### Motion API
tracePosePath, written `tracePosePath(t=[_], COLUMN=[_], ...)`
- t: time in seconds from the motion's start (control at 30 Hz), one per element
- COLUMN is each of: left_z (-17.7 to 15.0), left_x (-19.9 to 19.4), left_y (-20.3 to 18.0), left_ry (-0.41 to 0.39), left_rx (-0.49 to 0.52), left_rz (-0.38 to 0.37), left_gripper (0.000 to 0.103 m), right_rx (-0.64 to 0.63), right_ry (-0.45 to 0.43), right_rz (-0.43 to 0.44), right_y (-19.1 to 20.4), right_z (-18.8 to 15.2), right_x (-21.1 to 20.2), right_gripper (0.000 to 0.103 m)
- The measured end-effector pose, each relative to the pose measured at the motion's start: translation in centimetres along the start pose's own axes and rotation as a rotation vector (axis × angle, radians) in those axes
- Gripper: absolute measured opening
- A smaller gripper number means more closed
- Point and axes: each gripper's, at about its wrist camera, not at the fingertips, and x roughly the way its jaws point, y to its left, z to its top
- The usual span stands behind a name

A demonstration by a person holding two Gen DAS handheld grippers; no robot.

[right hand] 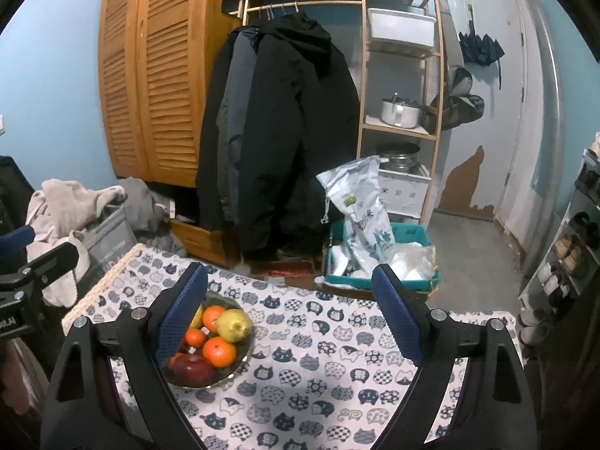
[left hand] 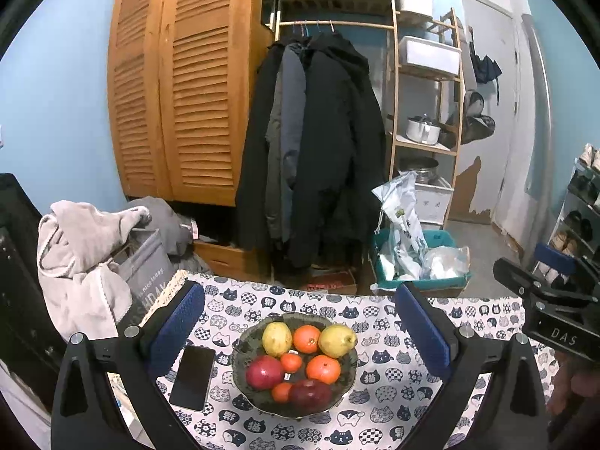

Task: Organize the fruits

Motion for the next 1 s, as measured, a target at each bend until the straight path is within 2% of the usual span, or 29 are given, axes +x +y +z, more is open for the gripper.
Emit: tracePosePath(t=[1.0], left_z=[-0.15], left_x=[0.22], left_y=[-0.40], left_ry=[0.009], left_rx=[0.020], left_rz=[0.024], left_gripper=[0.102], right_rx=[-0.007], right_ry=[0.004], right_rz=[-0.001], right_y=[-0.04], right_z=[0.16], right_x=[-0.15], right_gripper=[0.088])
